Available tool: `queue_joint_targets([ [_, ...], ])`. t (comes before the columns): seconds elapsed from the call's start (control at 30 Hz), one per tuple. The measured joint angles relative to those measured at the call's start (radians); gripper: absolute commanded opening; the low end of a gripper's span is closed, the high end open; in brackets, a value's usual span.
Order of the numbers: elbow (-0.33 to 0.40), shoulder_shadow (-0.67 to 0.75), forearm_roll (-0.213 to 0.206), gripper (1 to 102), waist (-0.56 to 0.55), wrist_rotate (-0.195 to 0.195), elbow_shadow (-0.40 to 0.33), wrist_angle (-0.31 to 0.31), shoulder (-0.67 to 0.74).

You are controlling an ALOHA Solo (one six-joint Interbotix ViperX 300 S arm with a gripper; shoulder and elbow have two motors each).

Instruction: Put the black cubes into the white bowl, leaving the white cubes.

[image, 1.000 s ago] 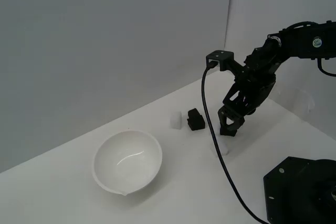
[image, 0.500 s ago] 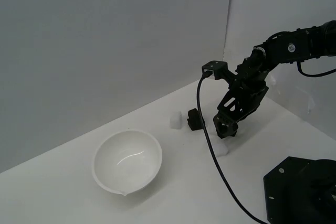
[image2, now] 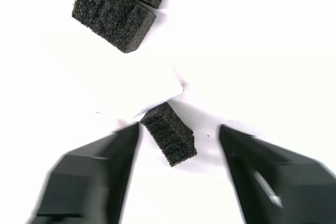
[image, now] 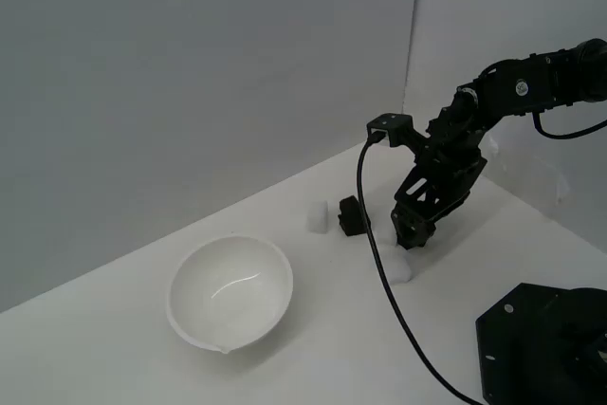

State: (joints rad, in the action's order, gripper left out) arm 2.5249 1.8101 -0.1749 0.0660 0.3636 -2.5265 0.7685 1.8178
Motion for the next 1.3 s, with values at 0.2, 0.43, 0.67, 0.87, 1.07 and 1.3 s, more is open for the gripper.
queue_joint_targets([
  [0.2,0.000,0.029,0.000,3,0.000,0.000,-0.002,0.014,0.031],
  [0.43,0.000,0.083,-0.002,3,0.000,0.000,-0.002,0.046,0.083],
  [0.67,-0.037,0.262,-0.008,3,-0.012,0.000,0.037,0.110,0.261],
  [0.87,-0.107,0.362,-0.040,3,-0.103,-0.052,0.104,0.140,0.359],
  [1.07,-0.147,0.359,-0.043,3,-0.250,-0.141,0.146,0.160,0.359],
  [1.3,-0.213,0.321,-0.043,3,-0.379,-0.198,0.213,0.150,0.319],
])
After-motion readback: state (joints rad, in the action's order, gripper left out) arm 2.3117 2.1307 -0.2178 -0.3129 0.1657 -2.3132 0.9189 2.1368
